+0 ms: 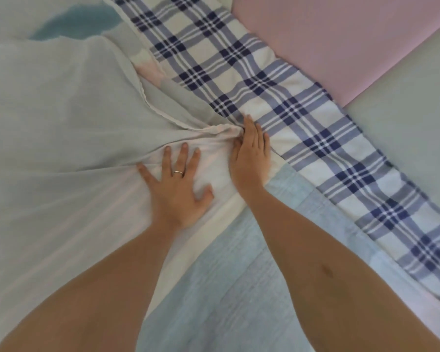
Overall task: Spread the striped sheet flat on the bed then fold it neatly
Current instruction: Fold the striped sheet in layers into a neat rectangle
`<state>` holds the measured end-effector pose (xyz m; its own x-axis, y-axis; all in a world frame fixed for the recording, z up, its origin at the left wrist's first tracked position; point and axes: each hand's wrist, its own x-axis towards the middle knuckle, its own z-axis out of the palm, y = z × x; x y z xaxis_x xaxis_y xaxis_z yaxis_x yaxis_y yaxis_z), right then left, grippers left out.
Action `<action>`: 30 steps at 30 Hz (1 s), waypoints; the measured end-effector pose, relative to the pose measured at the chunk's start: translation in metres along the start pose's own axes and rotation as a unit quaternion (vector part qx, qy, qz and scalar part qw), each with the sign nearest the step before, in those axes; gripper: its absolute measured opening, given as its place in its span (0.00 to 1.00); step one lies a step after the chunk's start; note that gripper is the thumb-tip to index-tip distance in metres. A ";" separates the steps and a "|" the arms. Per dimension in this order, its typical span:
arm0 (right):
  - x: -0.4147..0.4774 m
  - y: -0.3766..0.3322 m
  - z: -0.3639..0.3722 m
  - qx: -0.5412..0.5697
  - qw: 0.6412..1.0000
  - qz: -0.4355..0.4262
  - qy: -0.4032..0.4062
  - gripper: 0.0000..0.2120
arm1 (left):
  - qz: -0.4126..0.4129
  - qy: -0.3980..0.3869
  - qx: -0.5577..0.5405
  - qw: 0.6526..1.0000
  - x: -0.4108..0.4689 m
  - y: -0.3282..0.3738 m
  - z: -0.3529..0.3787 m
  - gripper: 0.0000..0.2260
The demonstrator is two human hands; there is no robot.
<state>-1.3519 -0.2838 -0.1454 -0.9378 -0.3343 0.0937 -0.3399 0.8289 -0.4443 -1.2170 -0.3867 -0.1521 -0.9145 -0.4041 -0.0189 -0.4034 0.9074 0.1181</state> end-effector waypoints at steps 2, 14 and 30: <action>-0.005 -0.005 -0.004 0.029 0.999 0.014 0.002 0.24 | 0.021 0.004 -0.009 1.000 0.001 -0.003 -0.002 0.35; -0.137 -0.136 0.008 0.109 0.994 -0.013 0.011 0.24 | 0.118 0.005 -0.118 0.986 -0.065 -0.168 -0.073 0.24; 0.040 -0.436 0.228 -0.138 0.960 -0.214 -0.114 0.33 | -0.347 0.087 0.004 0.934 0.023 -0.569 -0.074 0.27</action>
<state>-1.2252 -0.7609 -0.1511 -0.6788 -0.7343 0.0041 -0.7262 0.6704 -0.1524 -1.0060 -0.9208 -0.1464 -0.4144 -0.9072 0.0728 -0.8979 0.4206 0.1301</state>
